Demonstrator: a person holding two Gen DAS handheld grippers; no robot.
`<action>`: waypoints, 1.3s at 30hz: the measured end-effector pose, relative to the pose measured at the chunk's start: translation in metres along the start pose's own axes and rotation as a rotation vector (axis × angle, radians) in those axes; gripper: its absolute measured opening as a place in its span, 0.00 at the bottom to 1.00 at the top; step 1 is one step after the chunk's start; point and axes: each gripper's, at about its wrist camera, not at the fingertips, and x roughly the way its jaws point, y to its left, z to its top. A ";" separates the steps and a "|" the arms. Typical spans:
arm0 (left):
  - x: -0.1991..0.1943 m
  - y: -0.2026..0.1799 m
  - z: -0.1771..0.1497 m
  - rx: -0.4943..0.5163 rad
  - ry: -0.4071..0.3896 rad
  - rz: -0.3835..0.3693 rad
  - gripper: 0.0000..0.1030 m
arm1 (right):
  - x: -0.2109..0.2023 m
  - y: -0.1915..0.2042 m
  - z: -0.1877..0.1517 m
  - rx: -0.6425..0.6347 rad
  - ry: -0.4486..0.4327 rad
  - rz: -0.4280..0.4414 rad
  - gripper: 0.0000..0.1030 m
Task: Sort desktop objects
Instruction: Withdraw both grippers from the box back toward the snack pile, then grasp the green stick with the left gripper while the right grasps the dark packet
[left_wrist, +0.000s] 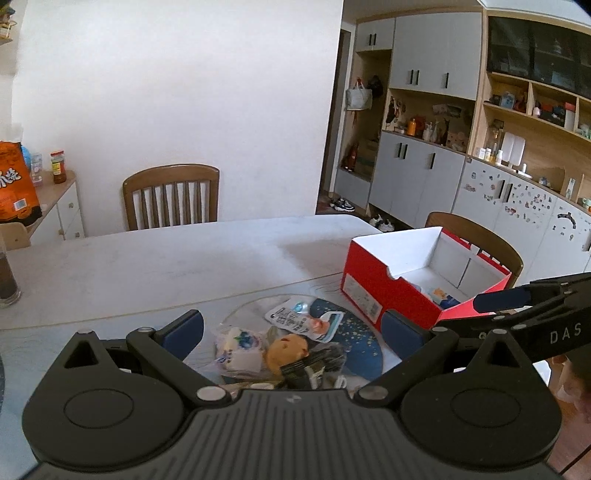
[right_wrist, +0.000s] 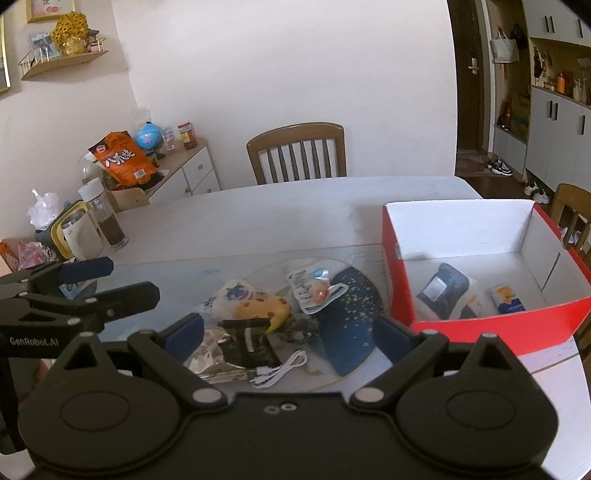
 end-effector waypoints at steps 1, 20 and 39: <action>-0.002 0.002 -0.001 0.001 -0.003 0.001 1.00 | 0.001 0.003 -0.001 0.000 -0.001 0.000 0.95; -0.018 0.044 -0.036 0.006 0.012 0.023 1.00 | 0.018 0.041 -0.023 -0.031 0.005 -0.023 0.94; 0.014 0.050 -0.080 0.074 0.135 -0.017 1.00 | 0.052 0.048 -0.034 -0.063 0.054 -0.042 0.90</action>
